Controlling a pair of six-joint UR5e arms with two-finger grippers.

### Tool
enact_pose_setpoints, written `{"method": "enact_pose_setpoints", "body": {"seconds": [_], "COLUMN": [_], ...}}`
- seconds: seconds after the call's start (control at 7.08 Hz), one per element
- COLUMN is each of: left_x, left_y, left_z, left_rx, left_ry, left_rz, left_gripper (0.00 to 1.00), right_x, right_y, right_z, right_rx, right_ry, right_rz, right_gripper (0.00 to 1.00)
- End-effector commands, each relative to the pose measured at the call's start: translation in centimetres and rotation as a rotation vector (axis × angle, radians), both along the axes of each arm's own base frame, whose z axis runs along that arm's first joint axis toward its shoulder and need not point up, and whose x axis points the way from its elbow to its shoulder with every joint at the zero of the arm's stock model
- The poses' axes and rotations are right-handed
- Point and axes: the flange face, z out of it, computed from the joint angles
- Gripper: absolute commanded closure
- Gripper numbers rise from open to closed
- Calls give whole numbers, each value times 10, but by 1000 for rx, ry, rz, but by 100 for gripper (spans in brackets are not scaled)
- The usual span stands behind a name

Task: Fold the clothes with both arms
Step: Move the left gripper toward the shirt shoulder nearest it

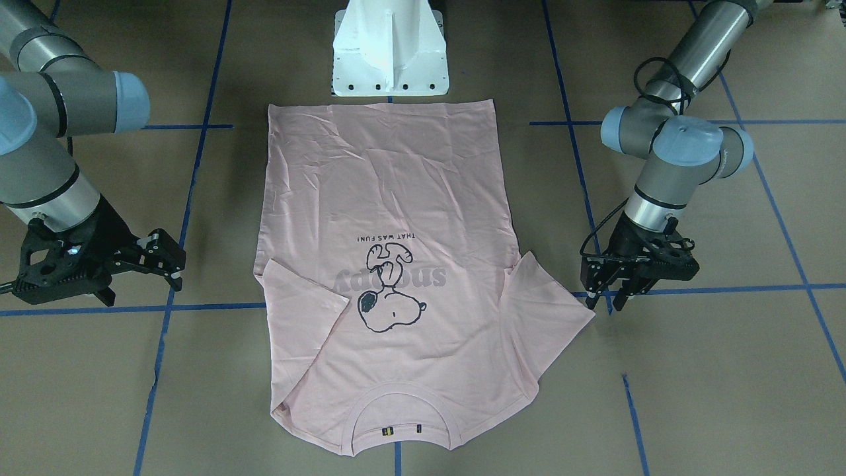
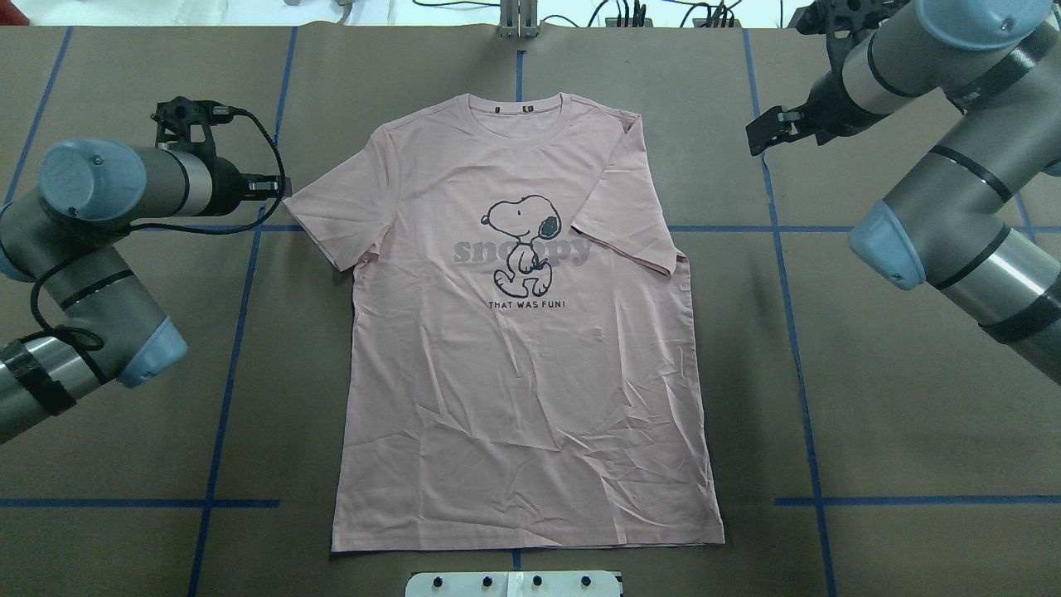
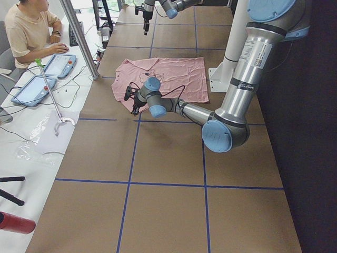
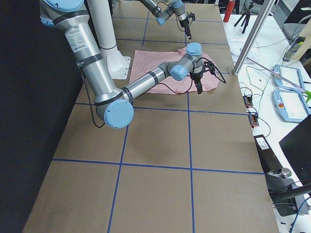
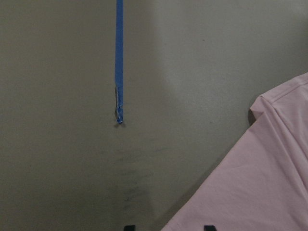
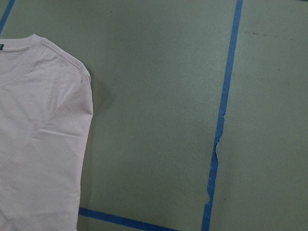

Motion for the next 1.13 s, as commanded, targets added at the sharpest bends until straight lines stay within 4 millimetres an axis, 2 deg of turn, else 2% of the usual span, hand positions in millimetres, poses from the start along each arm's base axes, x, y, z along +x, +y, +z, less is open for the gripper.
{"method": "enact_pose_setpoints", "body": {"seconds": [0.0,0.28,0.71,0.99], "left_x": [10,19,25,28], "left_y": [-3,1,-2,-2], "left_z": [10,10,12,11], "left_rx": [-10,-12,0,0], "left_ry": [-21,-21,-40,-40], "left_rz": [-6,7,-23,-20], "left_gripper": [43,47,47,54], "right_x": [1,1,2,2], "right_y": [0,1,1,1], "right_z": [2,5,8,8], "right_rx": [-1,-4,-9,-9], "right_ry": [4,8,10,10], "right_rz": [3,3,4,4], "right_gripper": [0,0,0,0]}}
